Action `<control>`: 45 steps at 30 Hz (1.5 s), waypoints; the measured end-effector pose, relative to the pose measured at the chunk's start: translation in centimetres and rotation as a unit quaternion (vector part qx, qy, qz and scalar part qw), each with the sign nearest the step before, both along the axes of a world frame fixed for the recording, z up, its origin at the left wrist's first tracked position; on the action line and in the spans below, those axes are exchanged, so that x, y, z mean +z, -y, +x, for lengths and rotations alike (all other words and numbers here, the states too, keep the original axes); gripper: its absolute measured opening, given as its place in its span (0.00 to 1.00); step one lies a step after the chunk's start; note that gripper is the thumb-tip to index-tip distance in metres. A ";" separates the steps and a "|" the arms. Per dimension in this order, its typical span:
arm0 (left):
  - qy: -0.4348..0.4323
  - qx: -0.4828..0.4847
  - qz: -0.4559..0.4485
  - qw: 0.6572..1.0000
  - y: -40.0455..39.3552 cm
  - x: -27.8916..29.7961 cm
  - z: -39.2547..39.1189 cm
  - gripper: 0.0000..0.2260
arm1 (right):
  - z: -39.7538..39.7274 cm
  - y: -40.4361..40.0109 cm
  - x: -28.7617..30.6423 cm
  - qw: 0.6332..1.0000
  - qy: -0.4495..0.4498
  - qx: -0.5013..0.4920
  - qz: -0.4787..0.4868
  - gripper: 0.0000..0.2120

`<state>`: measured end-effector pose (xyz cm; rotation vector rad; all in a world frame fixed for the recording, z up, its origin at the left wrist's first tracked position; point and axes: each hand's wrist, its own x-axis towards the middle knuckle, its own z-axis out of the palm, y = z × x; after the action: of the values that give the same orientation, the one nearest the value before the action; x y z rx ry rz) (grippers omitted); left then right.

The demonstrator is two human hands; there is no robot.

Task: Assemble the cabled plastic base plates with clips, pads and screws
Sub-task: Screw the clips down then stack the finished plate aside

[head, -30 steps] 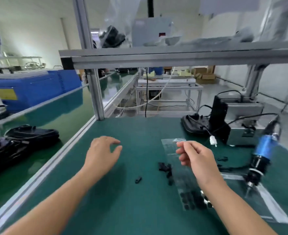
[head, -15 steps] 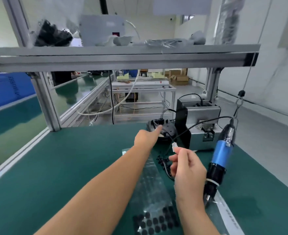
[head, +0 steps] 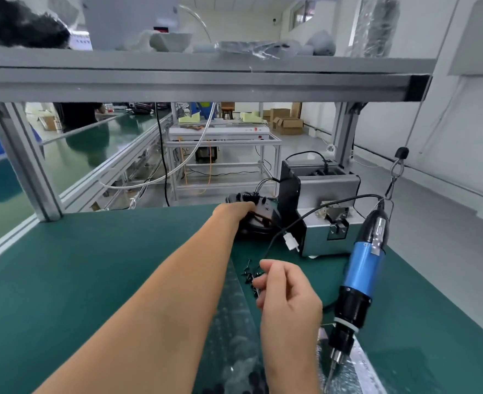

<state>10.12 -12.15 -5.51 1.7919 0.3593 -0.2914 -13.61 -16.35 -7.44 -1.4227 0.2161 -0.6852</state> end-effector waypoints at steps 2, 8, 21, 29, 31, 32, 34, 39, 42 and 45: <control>0.009 0.037 -0.098 0.994 0.0 -0.3 -0.1 0.23 | 0.0 0.1 -0.1 1.000 -0.006 -0.003 -0.007 0.12; 0.045 0.102 -0.248 0.962 -3.6 3.7 -2.5 0.07 | -0.2 0.2 0.0 1.000 -0.009 0.000 -0.028 0.13; 0.108 0.060 -0.259 0.958 -17.4 7.9 -22.6 0.05 | -1.1 -0.7 0.7 0.998 -0.007 0.059 -0.026 0.12; 0.047 0.034 -0.185 0.981 -19.3 0.6 -32.9 0.11 | -3.8 -2.5 1.6 0.983 0.030 0.115 -0.142 0.11; 0.036 0.018 -0.186 0.982 -19.0 -0.3 -34.6 0.10 | -4.4 -2.8 2.5 0.971 0.056 0.134 -0.188 0.11; 0.031 0.013 -0.188 0.982 -18.8 -0.6 -35.3 0.09 | -4.8 -3.0 2.8 0.965 0.066 0.142 -0.212 0.12; 0.023 0.008 -0.182 0.983 -18.5 -1.1 -36.2 0.09 | -5.4 -3.3 3.1 0.948 0.069 0.149 -0.273 0.14; 0.022 0.001 -0.111 0.994 -18.7 -1.5 -36.9 0.09 | -6.3 -3.7 3.0 0.935 -0.085 0.161 -0.305 0.14; 0.016 -0.032 -0.026 0.999 -19.4 -0.7 -36.7 0.09 | -6.7 -3.7 3.0 0.950 -0.108 0.157 -0.246 0.13; 0.060 -0.110 0.192 0.973 -20.5 0.3 -36.4 0.17 | -6.9 -4.0 3.2 0.958 -0.076 0.140 -0.240 0.14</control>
<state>-26.28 8.40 -5.17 2.2255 0.1342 -0.2793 -20.50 -12.36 -4.22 -1.9297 -0.0416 -0.4058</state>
